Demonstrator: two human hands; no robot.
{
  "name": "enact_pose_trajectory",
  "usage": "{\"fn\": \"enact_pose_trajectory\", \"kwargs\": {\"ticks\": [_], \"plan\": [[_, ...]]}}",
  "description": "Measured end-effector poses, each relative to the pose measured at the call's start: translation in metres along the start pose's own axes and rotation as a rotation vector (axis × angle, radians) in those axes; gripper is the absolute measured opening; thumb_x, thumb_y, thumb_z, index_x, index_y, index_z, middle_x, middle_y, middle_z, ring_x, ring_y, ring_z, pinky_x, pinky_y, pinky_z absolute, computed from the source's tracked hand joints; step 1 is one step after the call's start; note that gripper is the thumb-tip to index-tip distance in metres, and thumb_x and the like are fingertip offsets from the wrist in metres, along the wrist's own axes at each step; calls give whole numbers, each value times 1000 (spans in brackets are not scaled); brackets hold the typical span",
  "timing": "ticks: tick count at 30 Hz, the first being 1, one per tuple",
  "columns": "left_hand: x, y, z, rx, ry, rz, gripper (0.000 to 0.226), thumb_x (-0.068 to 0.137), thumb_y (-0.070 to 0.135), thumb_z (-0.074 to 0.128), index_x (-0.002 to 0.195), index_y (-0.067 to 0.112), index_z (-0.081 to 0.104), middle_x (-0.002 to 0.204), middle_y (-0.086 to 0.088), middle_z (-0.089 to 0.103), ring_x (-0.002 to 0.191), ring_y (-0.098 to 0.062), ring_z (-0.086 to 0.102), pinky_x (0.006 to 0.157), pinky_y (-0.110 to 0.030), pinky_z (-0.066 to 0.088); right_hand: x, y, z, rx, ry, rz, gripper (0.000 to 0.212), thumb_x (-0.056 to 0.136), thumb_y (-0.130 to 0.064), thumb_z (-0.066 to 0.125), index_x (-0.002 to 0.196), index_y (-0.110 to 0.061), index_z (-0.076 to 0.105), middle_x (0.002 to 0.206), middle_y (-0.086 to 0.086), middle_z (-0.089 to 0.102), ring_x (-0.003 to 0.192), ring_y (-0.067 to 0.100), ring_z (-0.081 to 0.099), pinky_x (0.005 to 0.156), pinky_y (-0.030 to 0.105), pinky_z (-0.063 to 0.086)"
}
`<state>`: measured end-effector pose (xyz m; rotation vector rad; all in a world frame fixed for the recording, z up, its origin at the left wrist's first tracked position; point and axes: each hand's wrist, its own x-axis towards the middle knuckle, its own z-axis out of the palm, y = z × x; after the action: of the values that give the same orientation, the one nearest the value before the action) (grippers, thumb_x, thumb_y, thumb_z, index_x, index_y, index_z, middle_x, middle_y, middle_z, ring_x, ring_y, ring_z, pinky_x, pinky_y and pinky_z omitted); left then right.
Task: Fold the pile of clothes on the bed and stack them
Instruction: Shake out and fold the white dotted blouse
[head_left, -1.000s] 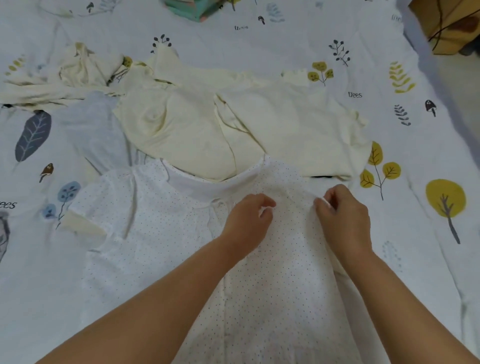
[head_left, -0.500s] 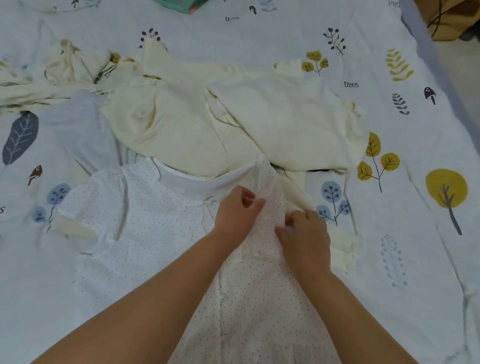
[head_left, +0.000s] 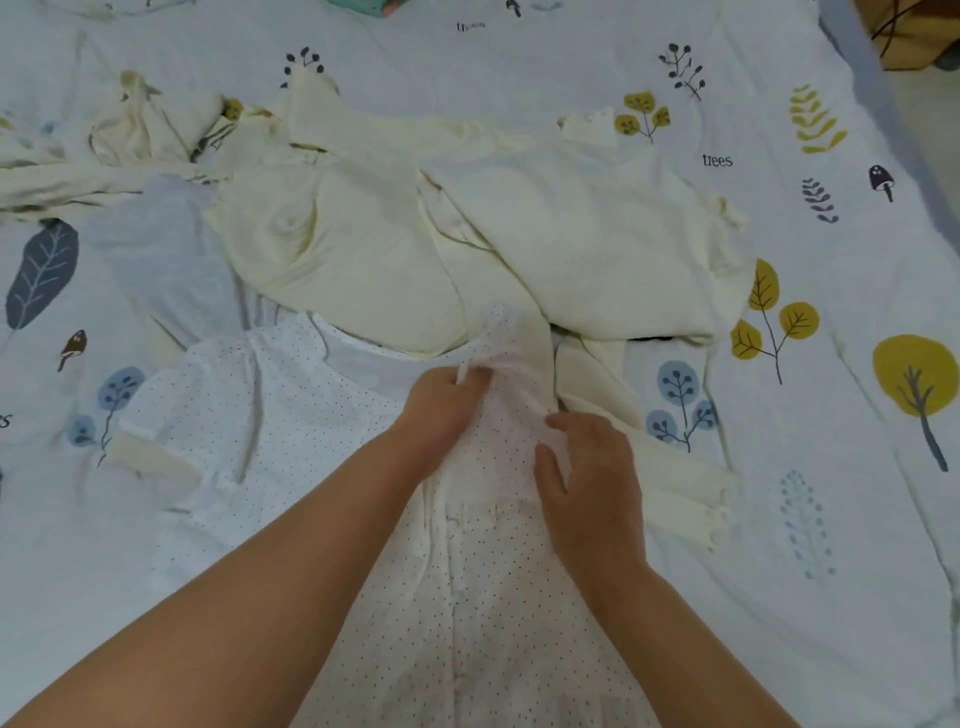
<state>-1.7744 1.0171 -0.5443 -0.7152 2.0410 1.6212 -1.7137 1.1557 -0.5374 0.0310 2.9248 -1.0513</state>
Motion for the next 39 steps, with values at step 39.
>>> {"fn": "enact_pose_trajectory", "kwargs": {"ticks": [39], "plan": [[-19,-80,-209,659,780,-55,55,82,19,65,130,4,46,136,-20,42,122,-39,41,98,-48,35,13,-57,44,-324,-283,-417,19,66,5,74,80,-7,71,75,8,66,69,27,62,60,35,47]]}}
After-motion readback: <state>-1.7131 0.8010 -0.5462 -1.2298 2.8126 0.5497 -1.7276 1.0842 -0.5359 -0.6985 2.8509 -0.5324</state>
